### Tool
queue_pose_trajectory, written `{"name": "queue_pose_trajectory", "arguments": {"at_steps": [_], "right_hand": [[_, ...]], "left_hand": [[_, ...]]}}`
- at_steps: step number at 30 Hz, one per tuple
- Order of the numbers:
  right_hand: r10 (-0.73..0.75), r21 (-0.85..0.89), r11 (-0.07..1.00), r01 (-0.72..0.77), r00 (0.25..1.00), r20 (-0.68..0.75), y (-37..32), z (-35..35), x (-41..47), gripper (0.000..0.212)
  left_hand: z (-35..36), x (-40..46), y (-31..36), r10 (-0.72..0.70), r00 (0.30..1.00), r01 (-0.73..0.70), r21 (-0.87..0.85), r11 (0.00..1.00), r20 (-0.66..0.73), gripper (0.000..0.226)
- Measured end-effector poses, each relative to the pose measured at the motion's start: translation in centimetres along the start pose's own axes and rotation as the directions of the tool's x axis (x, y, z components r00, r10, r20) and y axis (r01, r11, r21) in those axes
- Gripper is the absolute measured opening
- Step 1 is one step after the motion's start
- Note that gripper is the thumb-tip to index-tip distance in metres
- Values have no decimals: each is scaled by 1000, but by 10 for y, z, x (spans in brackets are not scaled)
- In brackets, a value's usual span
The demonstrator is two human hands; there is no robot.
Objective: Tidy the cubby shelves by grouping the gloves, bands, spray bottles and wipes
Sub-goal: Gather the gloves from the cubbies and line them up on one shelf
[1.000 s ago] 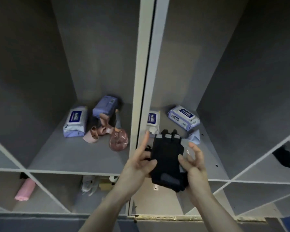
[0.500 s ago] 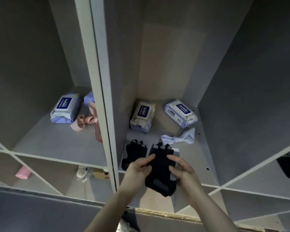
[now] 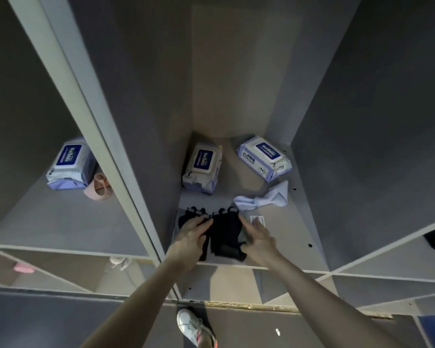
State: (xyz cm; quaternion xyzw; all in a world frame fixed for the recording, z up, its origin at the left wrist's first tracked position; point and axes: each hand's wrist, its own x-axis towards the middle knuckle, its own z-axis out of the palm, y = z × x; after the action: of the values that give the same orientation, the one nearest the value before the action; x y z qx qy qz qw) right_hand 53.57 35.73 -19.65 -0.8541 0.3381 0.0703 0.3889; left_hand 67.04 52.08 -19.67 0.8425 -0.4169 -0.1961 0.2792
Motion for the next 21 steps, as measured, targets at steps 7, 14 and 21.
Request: {"name": "queue_pose_trajectory", "arguments": {"at_steps": [7,14,21], "right_hand": [[-241,-475,846,243,968,66,11,45,4,48],[-218,-479,843,247,969,116,19,50,-6,47],[-191,-518,823,232,973,131,7,48,-10,47]], "left_hand": [[30,-17,-29,186,977,-133,391,911,-100,36],[36,-8,-37,-23,997,-15,446,895,79,57],[30,-9,-26,-111,983,24,503,864,144,60]]}}
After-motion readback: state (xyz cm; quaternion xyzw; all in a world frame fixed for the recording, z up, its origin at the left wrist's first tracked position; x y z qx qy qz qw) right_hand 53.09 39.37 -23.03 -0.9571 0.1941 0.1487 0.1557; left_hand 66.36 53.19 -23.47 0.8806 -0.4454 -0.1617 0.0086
